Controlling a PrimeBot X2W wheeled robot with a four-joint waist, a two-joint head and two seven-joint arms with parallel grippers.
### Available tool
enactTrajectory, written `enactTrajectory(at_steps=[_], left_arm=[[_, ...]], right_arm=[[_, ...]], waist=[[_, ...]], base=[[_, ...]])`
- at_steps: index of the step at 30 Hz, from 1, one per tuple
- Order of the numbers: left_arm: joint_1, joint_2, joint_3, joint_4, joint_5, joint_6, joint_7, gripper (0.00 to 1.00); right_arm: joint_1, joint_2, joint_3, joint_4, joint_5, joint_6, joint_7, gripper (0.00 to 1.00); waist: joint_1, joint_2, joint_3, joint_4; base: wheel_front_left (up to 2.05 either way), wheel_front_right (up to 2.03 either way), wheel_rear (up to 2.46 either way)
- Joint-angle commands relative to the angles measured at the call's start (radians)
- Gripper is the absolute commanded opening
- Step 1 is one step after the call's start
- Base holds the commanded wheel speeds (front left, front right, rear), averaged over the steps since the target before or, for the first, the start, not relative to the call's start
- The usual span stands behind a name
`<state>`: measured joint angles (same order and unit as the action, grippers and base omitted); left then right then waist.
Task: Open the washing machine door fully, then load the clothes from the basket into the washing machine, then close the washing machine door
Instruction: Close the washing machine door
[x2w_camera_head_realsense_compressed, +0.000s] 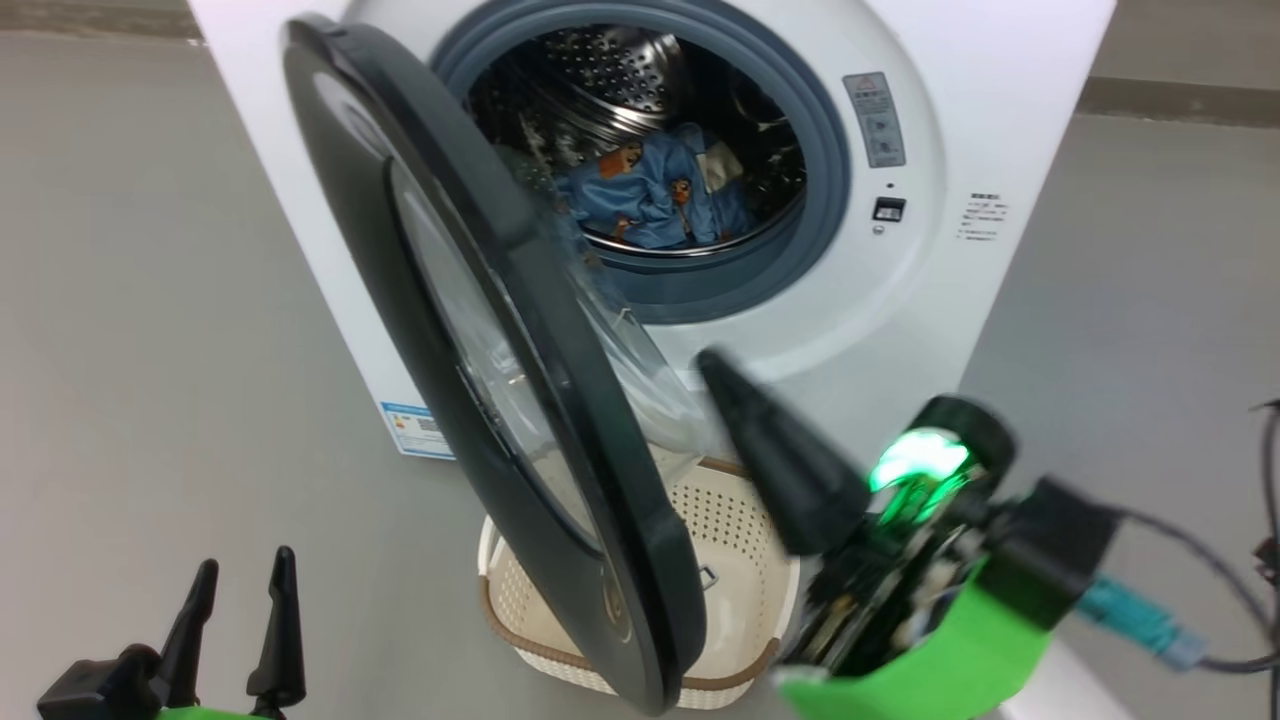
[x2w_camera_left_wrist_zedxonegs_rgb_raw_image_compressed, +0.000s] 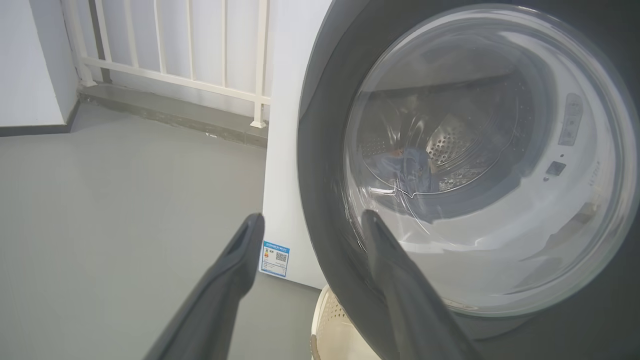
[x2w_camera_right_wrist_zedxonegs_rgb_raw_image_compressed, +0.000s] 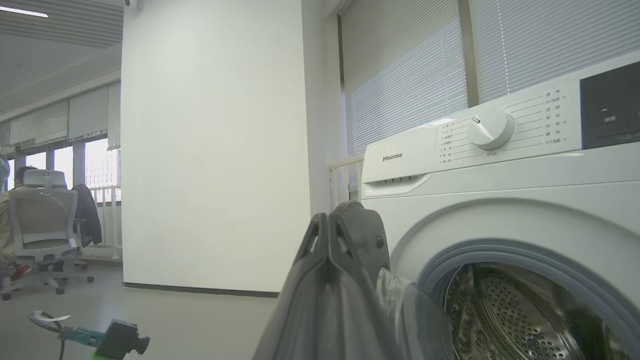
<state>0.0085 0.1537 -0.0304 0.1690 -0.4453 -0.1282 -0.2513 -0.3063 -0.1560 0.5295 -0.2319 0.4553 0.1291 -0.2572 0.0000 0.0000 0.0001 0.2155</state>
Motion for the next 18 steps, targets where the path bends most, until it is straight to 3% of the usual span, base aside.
enactTrajectory(at_steps=[1,7,18], left_arm=[[-0.018,0.016,0.036,-0.017,-0.003,-0.002,-0.010,1.00],[-0.016,0.012,0.035,-0.011,-0.002,-0.002,-0.010,1.00],[-0.010,0.009,0.041,-0.010,-0.001,-0.002,-0.010,1.00]], right_arm=[[-0.022,0.003,0.032,-0.024,0.021,0.002,-0.005,0.00],[-0.021,-0.042,0.184,0.057,0.027,0.002,-0.005,0.00],[-0.051,-0.083,0.336,0.246,0.108,0.002,-0.005,0.00]], waist=[[0.0000,0.0000,-0.006,0.010],[0.0000,0.0000,-0.017,0.026],[0.0000,0.0000,-0.014,0.028]], base=[[0.00,0.00,0.00],[0.00,0.00,0.00],[0.00,0.00,0.00]])
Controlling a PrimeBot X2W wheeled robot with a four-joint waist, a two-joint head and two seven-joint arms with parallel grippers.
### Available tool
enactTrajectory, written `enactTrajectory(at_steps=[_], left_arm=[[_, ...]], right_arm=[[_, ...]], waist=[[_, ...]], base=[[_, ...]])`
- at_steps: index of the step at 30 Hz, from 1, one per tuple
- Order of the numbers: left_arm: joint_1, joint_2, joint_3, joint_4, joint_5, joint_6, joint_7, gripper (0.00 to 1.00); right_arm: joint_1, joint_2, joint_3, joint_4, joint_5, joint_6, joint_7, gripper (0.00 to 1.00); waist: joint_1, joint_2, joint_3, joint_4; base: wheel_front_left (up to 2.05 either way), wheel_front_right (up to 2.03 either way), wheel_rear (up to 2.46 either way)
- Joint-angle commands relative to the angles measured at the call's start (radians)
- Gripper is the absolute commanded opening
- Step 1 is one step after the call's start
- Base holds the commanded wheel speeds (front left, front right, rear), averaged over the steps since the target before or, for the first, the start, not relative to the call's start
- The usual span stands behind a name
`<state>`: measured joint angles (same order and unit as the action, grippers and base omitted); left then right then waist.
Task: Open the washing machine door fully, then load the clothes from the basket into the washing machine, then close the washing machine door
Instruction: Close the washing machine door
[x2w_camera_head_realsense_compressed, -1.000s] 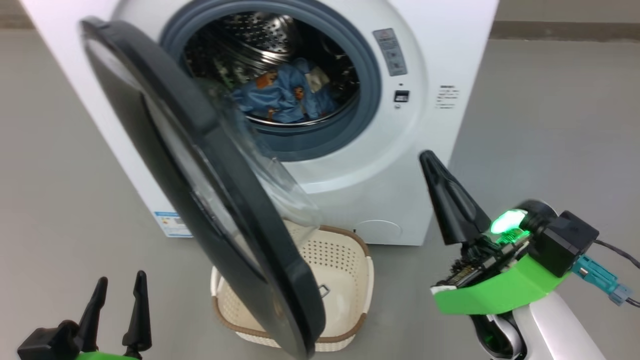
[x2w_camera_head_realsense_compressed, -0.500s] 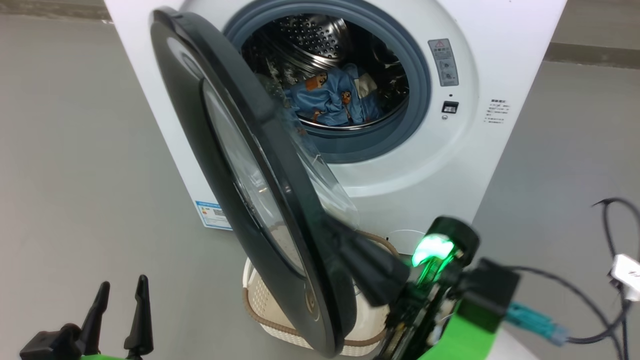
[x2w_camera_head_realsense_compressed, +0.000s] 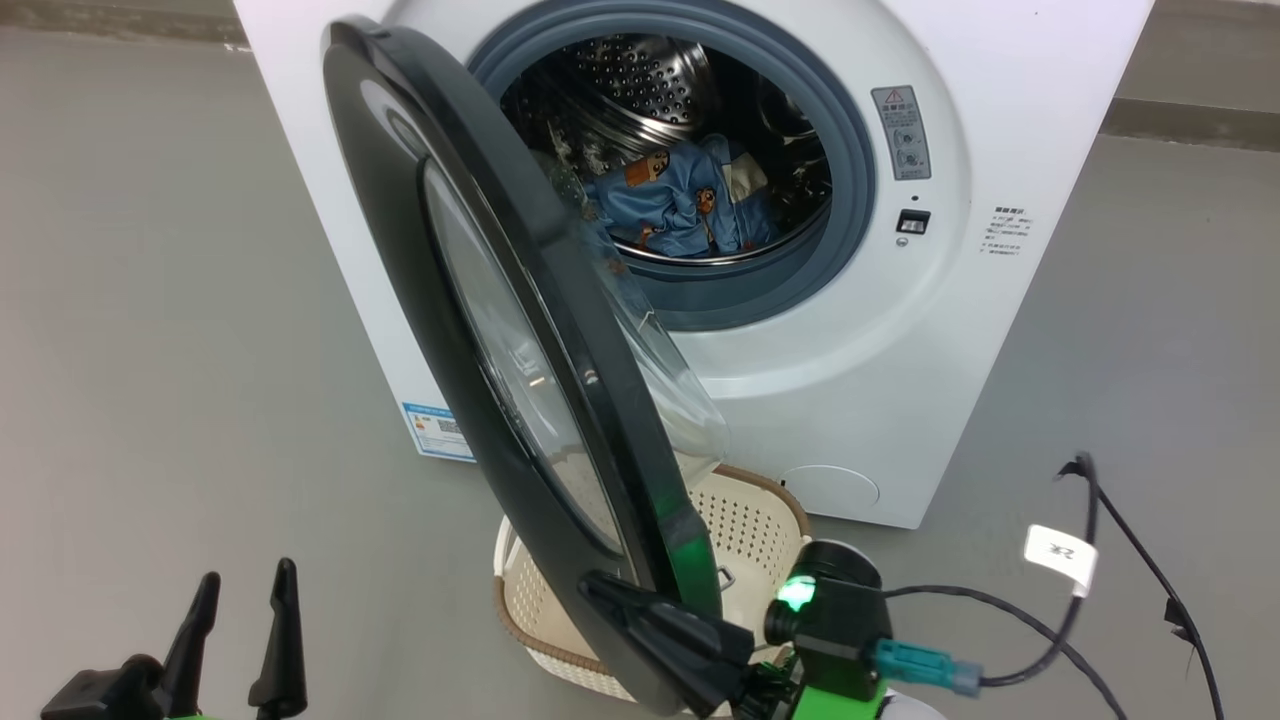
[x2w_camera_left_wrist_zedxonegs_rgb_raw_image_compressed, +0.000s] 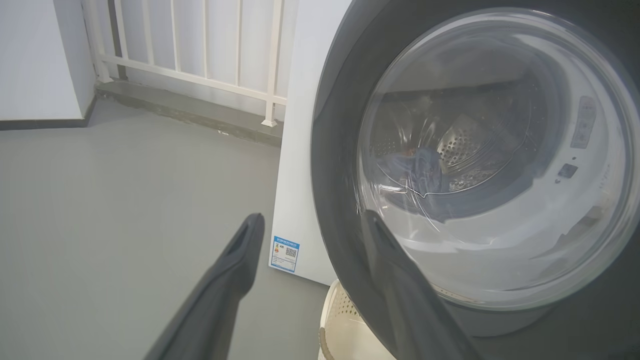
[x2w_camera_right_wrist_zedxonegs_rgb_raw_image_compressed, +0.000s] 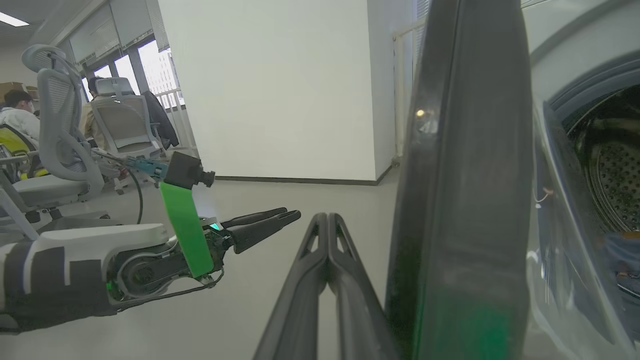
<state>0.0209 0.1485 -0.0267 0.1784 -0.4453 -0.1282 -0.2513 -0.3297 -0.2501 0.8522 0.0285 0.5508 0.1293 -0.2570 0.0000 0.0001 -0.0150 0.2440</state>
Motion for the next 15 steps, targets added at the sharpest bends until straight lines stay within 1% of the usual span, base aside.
enactTrajectory(at_steps=[1,9,12,15], left_arm=[[-0.022,0.014,0.038,-0.019,-0.001,-0.002,-0.010,1.00],[-0.023,0.012,0.043,-0.020,-0.002,-0.002,-0.010,1.00],[-0.022,0.011,0.044,-0.019,-0.002,-0.002,-0.010,1.00],[-0.022,0.010,0.045,-0.019,-0.002,-0.002,-0.010,1.00]], right_arm=[[-0.031,0.008,0.025,0.003,0.017,0.001,-0.005,0.00],[-0.060,0.001,0.083,0.138,0.062,0.001,-0.005,0.00],[-0.069,0.000,0.081,0.178,0.069,0.001,-0.005,0.00],[-0.072,-0.002,0.068,0.192,0.068,0.001,-0.005,0.00]], waist=[[0.0000,-0.0001,0.003,0.000],[0.0000,-0.0001,0.010,-0.001],[0.0000,-0.0001,0.009,-0.003],[0.0000,-0.0001,0.008,-0.005]], base=[[0.00,0.00,0.00],[0.00,0.00,0.00],[0.00,0.00,0.00],[0.00,0.00,0.00]])
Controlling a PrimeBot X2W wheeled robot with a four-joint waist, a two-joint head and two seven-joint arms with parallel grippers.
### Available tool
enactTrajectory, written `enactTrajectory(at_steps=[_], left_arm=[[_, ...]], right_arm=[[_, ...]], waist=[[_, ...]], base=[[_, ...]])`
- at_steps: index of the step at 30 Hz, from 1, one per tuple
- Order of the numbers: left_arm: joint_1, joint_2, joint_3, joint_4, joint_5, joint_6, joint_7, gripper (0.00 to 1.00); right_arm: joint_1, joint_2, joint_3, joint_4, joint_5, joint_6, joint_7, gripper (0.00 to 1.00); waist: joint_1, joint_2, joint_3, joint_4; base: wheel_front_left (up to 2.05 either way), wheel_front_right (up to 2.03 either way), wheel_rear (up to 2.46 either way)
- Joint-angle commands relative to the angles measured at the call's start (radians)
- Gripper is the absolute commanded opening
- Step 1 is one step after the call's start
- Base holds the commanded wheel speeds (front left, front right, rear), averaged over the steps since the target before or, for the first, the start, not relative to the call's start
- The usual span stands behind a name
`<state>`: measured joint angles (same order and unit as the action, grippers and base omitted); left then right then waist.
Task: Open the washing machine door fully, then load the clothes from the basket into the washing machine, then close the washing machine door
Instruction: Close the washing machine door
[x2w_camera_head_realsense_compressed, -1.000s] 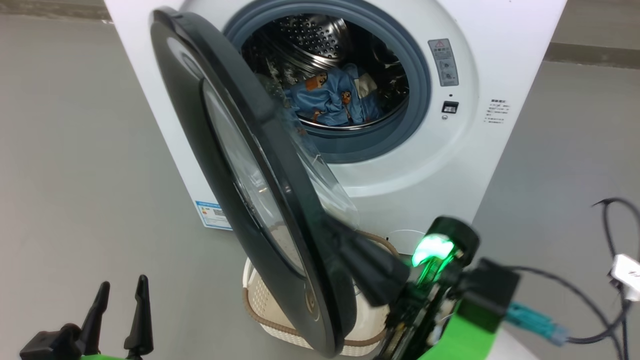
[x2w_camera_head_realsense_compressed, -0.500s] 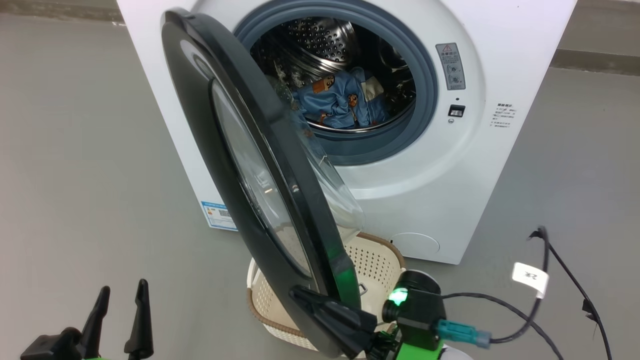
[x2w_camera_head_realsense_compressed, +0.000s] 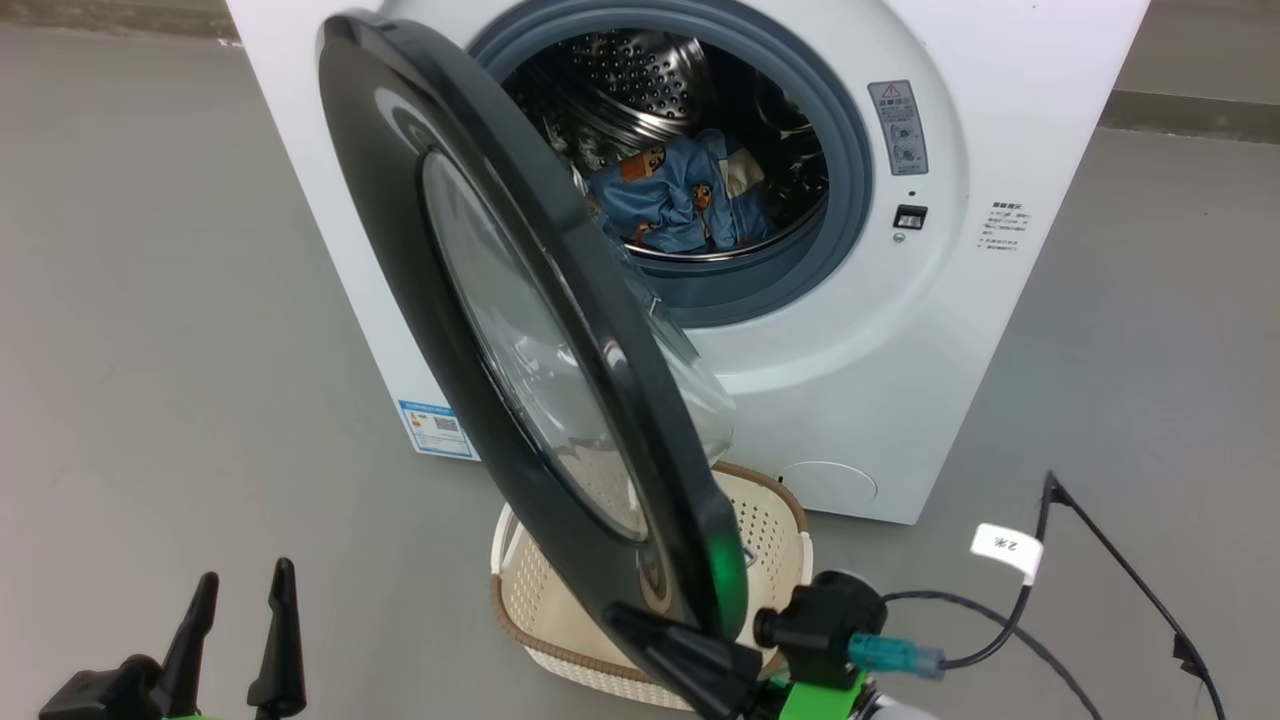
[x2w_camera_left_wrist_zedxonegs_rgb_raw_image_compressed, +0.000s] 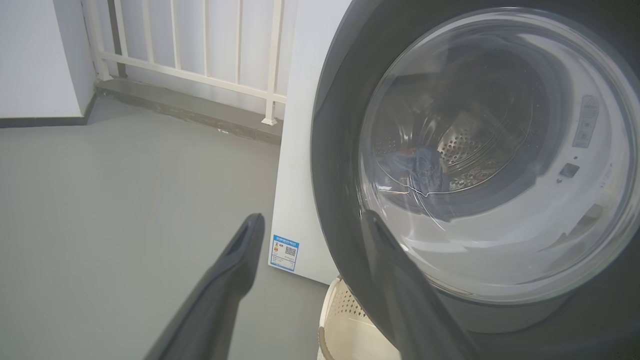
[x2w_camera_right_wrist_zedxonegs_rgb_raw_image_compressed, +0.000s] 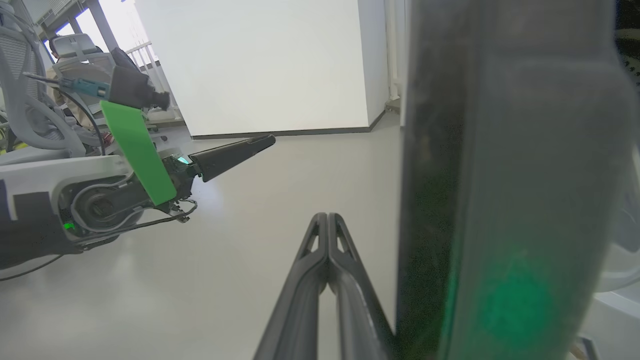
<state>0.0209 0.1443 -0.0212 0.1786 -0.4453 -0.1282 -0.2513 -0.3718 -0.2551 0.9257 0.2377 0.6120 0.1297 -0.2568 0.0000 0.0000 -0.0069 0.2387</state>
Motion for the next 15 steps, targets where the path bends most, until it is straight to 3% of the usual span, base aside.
enactTrajectory(at_steps=[1,15], left_arm=[[-0.021,0.014,0.039,-0.020,-0.002,-0.002,-0.010,1.00],[-0.033,0.028,0.033,-0.034,-0.013,-0.002,-0.010,1.00]], right_arm=[[-0.030,0.001,-0.017,-0.013,0.005,0.001,-0.005,0.00],[-0.040,-0.044,-0.231,0.042,-0.040,0.001,-0.005,0.00]], waist=[[0.0000,0.0000,-0.001,-0.002],[0.0000,0.0000,0.063,-0.025]], base=[[0.00,0.00,0.00],[0.00,0.00,0.00]])
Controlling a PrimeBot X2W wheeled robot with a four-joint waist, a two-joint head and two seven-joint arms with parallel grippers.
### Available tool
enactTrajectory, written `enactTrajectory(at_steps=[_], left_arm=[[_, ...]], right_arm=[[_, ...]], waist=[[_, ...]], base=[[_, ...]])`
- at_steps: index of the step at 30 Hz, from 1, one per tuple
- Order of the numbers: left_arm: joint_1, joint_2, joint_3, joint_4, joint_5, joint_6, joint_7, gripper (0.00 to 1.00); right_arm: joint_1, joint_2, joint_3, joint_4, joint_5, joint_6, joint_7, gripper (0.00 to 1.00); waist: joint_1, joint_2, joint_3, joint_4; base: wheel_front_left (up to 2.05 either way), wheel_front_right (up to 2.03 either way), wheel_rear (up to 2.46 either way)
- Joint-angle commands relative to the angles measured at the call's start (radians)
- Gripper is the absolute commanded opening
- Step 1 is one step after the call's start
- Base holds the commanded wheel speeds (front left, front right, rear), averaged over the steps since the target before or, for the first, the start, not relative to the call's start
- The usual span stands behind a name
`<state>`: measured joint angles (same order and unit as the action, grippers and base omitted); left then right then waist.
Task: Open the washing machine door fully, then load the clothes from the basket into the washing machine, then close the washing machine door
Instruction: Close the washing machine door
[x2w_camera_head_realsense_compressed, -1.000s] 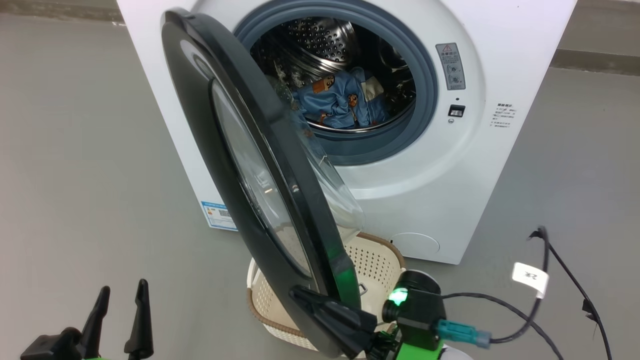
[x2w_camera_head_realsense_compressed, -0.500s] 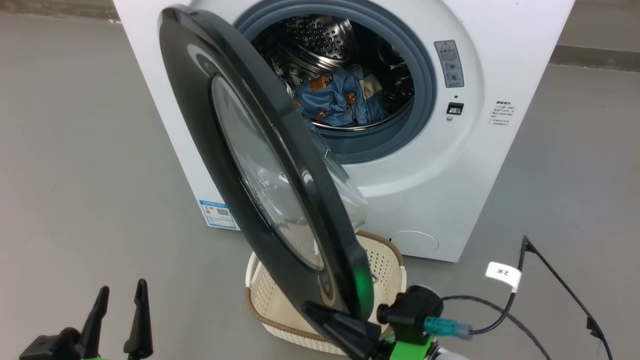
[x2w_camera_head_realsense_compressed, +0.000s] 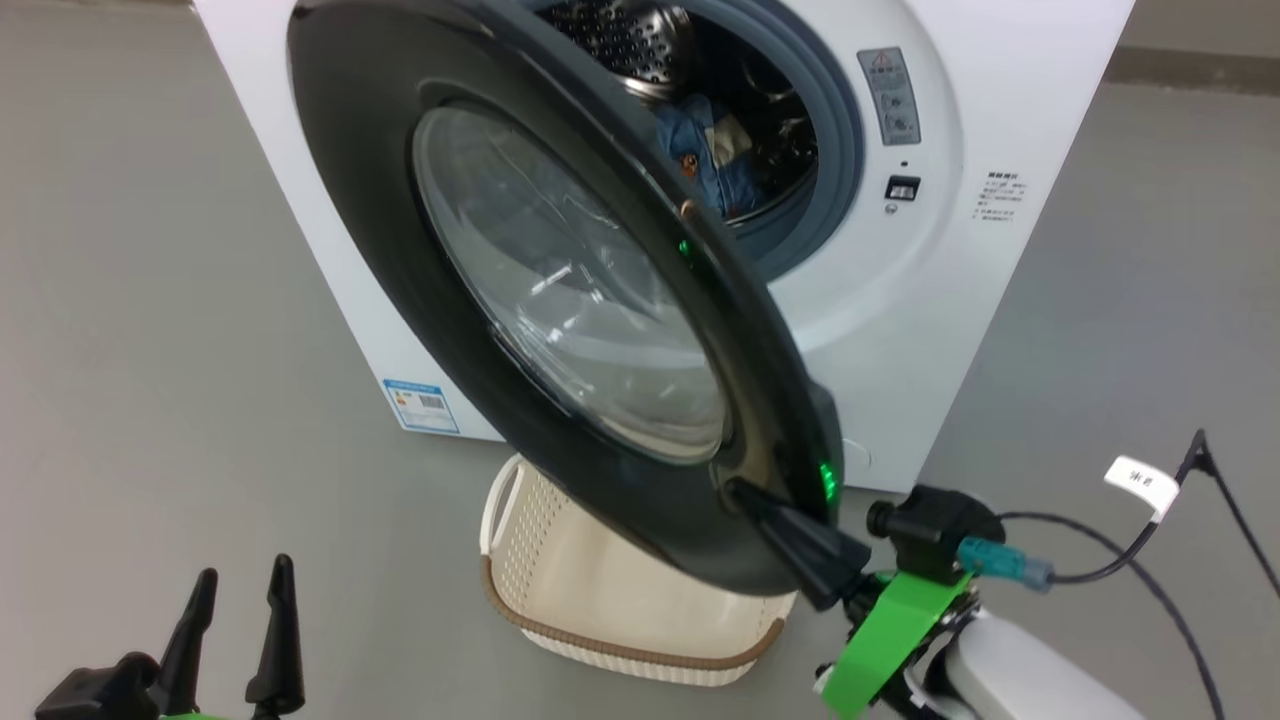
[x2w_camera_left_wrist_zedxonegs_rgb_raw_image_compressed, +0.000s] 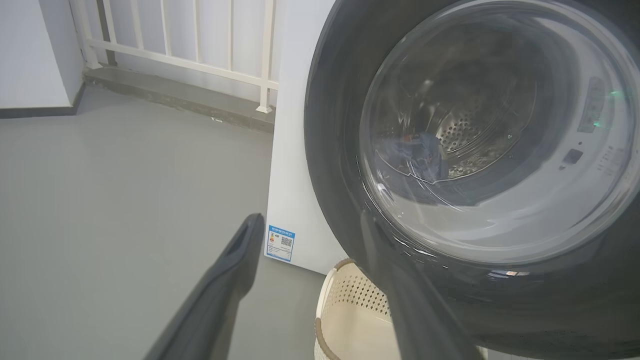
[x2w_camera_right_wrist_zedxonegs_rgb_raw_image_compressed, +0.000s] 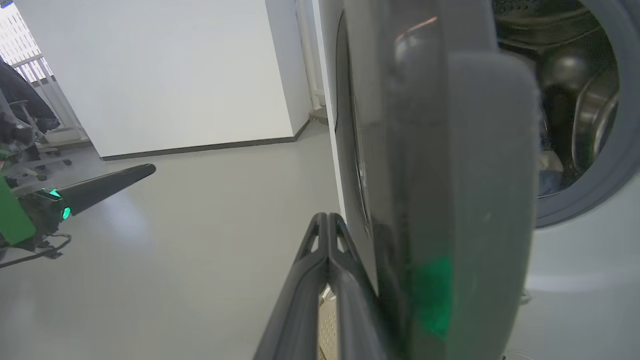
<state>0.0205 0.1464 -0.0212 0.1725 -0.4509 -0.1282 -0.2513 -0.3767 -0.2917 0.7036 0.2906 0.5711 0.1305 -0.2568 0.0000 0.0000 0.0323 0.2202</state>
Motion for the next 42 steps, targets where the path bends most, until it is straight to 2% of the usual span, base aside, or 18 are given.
enactTrajectory(at_steps=[1,17,33,42], left_arm=[[-0.038,0.030,0.030,-0.029,-0.009,-0.002,-0.010,1.00],[-0.141,0.081,0.021,-0.065,-0.043,-0.002,-0.010,1.00],[-0.227,0.112,0.016,-0.082,-0.071,-0.002,-0.010,1.00],[-0.258,0.115,0.025,-0.092,-0.079,-0.002,-0.010,1.00]], right_arm=[[-0.042,-0.011,-0.018,-0.002,-0.002,0.000,-0.005,0.00],[-0.199,-0.004,-0.237,0.101,-0.079,0.000,-0.005,0.00],[-0.467,-0.007,-0.401,0.184,-0.179,0.000,-0.005,0.00],[-0.580,-0.003,-0.495,0.210,-0.237,0.000,-0.005,0.00]], waist=[[0.0000,0.0000,0.036,-0.007],[0.0000,0.0000,0.237,-0.020],[0.0000,0.0000,0.412,-0.028],[0.0000,0.0000,0.443,-0.024]], base=[[0.00,0.00,0.00],[0.00,0.00,0.00],[0.00,0.00,0.00],[0.00,0.00,0.00]])
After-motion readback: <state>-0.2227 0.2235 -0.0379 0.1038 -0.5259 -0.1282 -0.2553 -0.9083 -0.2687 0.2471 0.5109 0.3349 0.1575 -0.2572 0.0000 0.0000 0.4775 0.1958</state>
